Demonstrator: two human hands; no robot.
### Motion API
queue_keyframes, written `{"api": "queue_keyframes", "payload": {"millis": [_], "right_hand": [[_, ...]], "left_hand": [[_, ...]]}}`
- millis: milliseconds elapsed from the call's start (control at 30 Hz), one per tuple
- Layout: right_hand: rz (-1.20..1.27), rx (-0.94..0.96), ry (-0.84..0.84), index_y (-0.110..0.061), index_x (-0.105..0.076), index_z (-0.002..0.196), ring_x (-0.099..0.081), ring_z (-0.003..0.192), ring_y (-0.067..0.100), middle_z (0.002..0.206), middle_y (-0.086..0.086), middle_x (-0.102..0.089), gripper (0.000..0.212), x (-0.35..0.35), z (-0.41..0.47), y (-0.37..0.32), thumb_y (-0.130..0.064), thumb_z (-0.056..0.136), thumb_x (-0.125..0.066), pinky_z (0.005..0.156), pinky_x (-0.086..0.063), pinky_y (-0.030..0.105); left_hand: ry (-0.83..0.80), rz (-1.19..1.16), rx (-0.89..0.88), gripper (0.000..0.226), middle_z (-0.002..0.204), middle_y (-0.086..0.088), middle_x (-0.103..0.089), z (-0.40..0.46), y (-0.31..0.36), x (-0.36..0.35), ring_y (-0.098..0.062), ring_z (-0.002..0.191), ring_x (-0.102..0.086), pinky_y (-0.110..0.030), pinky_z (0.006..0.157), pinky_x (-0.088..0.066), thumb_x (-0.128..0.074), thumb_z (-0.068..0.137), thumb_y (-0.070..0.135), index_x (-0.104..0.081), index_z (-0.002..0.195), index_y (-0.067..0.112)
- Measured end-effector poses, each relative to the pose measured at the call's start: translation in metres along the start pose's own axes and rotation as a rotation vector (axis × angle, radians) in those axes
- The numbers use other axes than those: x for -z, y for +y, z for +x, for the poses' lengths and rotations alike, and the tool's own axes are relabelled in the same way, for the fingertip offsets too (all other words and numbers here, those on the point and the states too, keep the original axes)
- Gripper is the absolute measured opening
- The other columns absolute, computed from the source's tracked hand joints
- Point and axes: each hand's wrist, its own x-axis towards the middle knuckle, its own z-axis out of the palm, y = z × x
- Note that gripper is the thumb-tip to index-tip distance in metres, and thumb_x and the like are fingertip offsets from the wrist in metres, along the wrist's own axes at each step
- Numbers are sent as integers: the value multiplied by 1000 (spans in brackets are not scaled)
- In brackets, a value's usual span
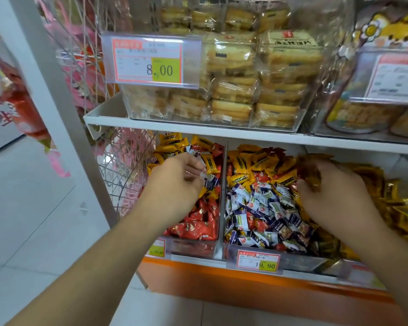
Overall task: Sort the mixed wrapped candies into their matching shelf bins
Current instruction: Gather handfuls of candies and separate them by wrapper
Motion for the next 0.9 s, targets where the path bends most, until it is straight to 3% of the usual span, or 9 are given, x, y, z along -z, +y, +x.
{"api": "queue_keyframes", "payload": {"millis": [100, 200, 267, 333, 433, 533, 633, 733, 900], "right_hand": [[49, 84, -76, -13, -62, 134, -59, 106, 28, 118, 11, -65, 41, -6, -6, -18, -23, 95, -69, 82, -38, 27], [95, 162, -120, -17, -61, 134, -56, 119, 20, 130, 2, -61, 38, -13, -13, -34, -22, 97, -67, 92, -38, 22], [112, 200, -133, -19, -61, 133, -55, 122, 17, 134, -2, -59, 37, -17, -15, -41, -24, 98, -66, 95, -38, 22], [130, 215, -141, -20, -61, 133, -54, 124, 16, 134, -5, -59, 35, -20, -18, -47, -24, 98, -66, 97, -39, 23], [157, 232, -156, -21, -60, 134, -52, 128, 15, 135, -6, -58, 35, -22, -23, -52, -23, 99, -65, 105, -43, 29], [160, 244, -172, -23, -58, 135, -49, 131, 14, 137, -8, -57, 36, -23, -26, -55, -24, 100, -63, 109, -43, 31], [179, 246, -171, -23, -58, 135, -49, 131, 13, 136, -8, -56, 35, -25, -28, -57, -25, 100, -62, 110, -44, 33], [192, 257, -168, -24, -56, 137, -49, 131, 14, 136, -9, -55, 36, -26, -28, -60, -25, 101, -61, 109, -46, 35], [194, 334, -184, -29, -47, 146, -39, 138, 8, 146, -14, -48, 45, -26, -29, -68, -26, 103, -58, 114, -36, 28]], "left_hand": [[45, 177, 2, 21, 100, 9, -62, 6, -20, 17, -6, 94, -61, -27, 84, -53, -61, 97, 5, -63, 101, 25], [47, 306, 28, 30, 106, 6, -63, 7, -33, 28, -14, 98, -63, -29, 80, -53, -57, 97, 2, -62, 105, 30], [1, 356, 39, 32, 115, 2, -67, 4, -36, 30, -22, 101, -67, -33, 79, -57, -59, 99, 7, -64, 118, 31], [-73, 412, 2, 39, 131, -1, -65, 2, -37, 27, -25, 116, -64, -35, 92, -55, -60, 101, 11, -61, 135, 31], [-155, 458, -78, 48, 153, 5, -49, 6, -41, 18, -20, 139, -48, -35, 111, -41, -60, 101, 11, -55, 144, 32], [-177, 496, -99, 49, 146, 7, -54, 12, -45, 10, -18, 134, -49, -33, 110, -41, -66, 98, 15, -57, 143, 33], [-143, 489, -96, 40, 122, 6, -59, 15, -48, 7, -19, 120, -53, -36, 101, -48, -74, 93, 21, -66, 131, 30], [-98, 490, -99, 30, 119, 5, -57, 14, -46, 9, -19, 116, -52, -37, 96, -49, -74, 93, 24, -67, 122, 29], [-17, 303, -104, 21, 102, 14, -57, 4, -24, 20, -5, 96, -59, -18, 78, -43, -75, 92, 29, -67, 112, 33]]}}
